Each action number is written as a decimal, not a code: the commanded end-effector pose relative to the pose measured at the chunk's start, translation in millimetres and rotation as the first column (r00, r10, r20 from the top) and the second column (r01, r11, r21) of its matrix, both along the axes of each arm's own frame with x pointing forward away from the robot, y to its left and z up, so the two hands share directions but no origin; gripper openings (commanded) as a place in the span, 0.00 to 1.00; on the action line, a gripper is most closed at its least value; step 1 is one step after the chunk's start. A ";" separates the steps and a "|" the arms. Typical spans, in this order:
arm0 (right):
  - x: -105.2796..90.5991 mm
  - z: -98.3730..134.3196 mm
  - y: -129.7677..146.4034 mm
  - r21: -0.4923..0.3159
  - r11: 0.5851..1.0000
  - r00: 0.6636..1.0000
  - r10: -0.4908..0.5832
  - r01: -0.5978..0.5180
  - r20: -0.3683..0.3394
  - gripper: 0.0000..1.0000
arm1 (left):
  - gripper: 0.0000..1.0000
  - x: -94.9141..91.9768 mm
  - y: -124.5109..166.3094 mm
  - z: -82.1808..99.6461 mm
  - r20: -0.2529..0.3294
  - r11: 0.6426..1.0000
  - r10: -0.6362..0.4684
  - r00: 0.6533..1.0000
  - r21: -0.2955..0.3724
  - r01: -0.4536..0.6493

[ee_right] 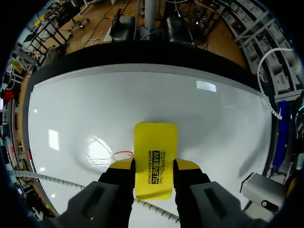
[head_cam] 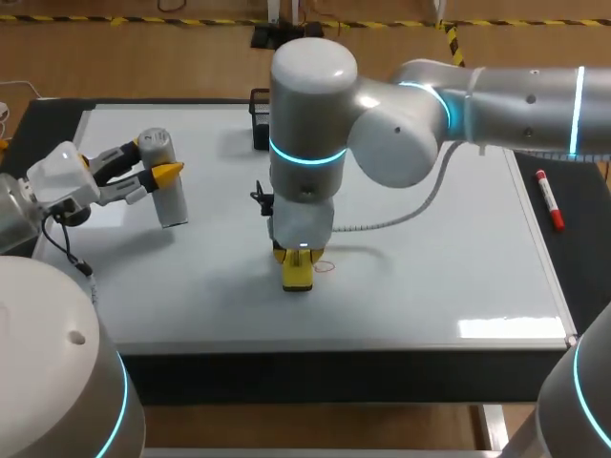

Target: Pick up the inspection probe, press it on each red-marked spot on the whiteboard one by one, put down the probe, pick up the eraser, and wipe off all the red marks.

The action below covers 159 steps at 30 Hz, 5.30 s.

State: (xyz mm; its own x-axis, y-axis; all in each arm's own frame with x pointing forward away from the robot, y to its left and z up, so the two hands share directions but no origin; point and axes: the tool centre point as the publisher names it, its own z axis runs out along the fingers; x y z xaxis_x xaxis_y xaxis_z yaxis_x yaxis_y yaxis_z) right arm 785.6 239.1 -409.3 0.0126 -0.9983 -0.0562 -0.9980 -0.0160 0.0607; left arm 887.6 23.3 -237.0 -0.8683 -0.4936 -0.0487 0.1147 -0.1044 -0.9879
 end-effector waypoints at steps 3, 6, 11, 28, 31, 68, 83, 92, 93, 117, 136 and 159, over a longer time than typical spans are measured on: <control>0.1 -8.6 1.8 -0.010 1.000 1.000 0.009 -0.009 -0.009 0.00 | 0.00 -0.5 0.0 0.9 0.001 1.000 0.002 1.000 -0.001 -0.002; 0.0 -10.0 0.8 -0.010 1.000 1.000 0.010 -0.010 -0.014 0.00 | 0.00 -0.5 0.0 0.9 0.001 1.000 0.002 1.000 -0.001 -0.002; 0.5 -11.0 -2.4 -0.008 1.000 1.000 0.011 -0.011 -0.016 0.00 | 0.00 -0.5 0.0 0.9 0.001 1.000 0.002 1.000 -0.001 -0.002; 6.0 -10.2 -49.8 -0.037 0.998 0.998 -0.059 0.059 0.015 0.00 | 0.00 -0.5 0.0 0.9 0.001 1.000 0.002 1.000 -0.001 -0.002; 6.5 -11.7 -59.4 -0.044 0.997 0.998 -0.068 0.069 0.014 0.00 | 0.00 -0.5 0.0 0.9 0.001 1.000 0.002 1.000 -0.001 -0.002; 48.0 37.3 -113.8 -0.030 0.999 0.999 -0.039 0.040 0.032 0.00 | 0.00 -0.5 0.0 0.9 0.001 1.000 0.002 1.000 -0.001 -0.002; 48.0 37.3 -113.8 -0.030 0.999 0.999 -0.039 0.040 0.032 0.00 | 0.00 -0.5 0.0 0.9 0.001 1.000 0.002 1.000 -0.001 -0.002; 61.5 39.7 -118.3 -0.042 0.999 0.999 -0.016 0.017 0.036 0.00 | 0.00 -0.5 0.0 0.9 0.001 1.000 0.002 1.000 -0.001 -0.002; 65.6 41.3 -119.3 -0.036 0.999 0.999 -0.010 0.012 0.032 0.00 | 0.00 -0.5 0.0 0.9 0.001 1.000 0.002 1.000 -0.001 -0.002; 188.7 22.0 -126.3 -0.071 0.997 1.000 0.000 0.001 0.020 0.00 | 0.00 -0.5 0.0 0.9 0.001 1.000 0.002 1.000 -0.001 -0.002; 242.9 14.0 -127.0 -0.076 0.997 1.000 -0.012 0.011 -0.014 0.00 | 0.00 -0.5 0.0 0.9 0.001 1.000 0.002 1.000 -0.001 -0.002; 258.4 -4.5 -132.8 -0.067 0.997 0.999 -0.032 0.029 -0.037 0.00 | 0.00 -0.5 0.0 0.9 0.001 1.000 0.002 1.000 -0.001 -0.002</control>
State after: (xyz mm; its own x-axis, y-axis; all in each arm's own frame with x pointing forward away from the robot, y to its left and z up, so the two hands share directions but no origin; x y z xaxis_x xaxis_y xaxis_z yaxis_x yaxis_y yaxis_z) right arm 1040.5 106.4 -411.3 -0.0202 -0.9998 0.0083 -0.9953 0.0209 0.0951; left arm 887.7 23.2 -237.1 -0.8680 -0.4943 -0.0486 0.1149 -0.1047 -0.9878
